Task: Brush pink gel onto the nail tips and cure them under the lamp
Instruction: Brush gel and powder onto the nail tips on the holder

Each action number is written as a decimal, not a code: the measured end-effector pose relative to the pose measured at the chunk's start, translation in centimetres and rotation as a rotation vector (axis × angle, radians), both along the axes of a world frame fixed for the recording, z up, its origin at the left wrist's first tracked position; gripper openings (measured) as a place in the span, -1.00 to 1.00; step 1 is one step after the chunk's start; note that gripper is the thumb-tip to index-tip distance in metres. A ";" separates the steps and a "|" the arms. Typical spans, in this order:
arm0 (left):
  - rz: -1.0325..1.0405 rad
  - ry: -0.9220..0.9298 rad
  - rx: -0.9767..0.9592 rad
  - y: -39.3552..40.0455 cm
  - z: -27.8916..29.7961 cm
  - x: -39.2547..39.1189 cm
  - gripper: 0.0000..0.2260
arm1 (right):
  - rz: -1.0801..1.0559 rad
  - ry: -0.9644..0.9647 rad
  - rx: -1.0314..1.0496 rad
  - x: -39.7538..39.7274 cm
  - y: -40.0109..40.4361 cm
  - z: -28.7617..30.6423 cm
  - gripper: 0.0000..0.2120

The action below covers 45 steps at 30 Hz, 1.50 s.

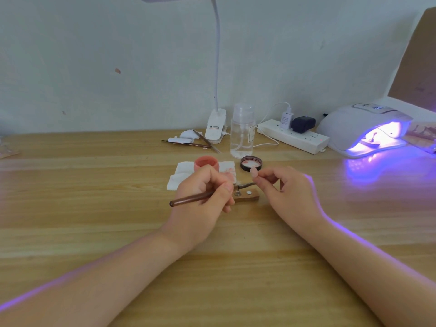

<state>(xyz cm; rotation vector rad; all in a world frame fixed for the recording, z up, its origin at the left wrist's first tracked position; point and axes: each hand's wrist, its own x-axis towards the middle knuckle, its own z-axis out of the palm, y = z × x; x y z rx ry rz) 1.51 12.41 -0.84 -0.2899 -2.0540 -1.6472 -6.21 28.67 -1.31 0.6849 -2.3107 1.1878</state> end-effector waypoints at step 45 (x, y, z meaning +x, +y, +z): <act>0.312 -0.737 0.443 -10.7 5.8 -6.4 -0.85 | -0.047 -0.065 0.035 -0.2 -0.1 -0.1 -0.93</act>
